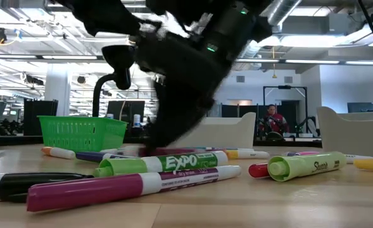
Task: Pick & Place Markers
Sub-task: Put the big pink marker pen into the white bin
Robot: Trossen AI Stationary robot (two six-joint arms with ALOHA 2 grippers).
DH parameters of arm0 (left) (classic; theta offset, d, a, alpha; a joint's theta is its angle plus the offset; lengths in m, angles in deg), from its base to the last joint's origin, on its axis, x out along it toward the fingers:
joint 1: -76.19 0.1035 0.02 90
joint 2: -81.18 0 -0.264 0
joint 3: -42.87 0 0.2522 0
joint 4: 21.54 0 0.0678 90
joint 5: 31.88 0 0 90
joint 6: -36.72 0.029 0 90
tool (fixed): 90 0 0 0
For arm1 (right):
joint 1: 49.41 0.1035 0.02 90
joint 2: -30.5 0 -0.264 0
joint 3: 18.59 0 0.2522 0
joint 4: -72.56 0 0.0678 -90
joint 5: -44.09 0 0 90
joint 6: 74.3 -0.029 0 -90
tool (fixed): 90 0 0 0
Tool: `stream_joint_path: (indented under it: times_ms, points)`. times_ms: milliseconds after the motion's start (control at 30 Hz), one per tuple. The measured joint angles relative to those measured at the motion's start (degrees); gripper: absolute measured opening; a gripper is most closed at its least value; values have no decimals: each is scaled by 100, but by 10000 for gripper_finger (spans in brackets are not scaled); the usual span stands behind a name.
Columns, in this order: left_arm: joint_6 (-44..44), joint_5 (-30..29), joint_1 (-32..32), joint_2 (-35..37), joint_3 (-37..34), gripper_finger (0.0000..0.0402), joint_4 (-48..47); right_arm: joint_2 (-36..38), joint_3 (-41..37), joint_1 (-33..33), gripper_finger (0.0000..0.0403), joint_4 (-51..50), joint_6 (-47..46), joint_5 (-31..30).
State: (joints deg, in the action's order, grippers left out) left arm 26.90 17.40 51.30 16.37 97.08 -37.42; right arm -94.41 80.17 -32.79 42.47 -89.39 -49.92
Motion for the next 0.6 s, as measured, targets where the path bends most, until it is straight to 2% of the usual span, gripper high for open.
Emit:
stream_joint_path:
  times_ms: [300,600]
  points:
    - [52,39,-45,65,-13,104,73,-86,-3,-20,157,-187,630,-26]
    - [56,43,-45,72,-13,104,121,-53,112,-86,61,-419,910,243]
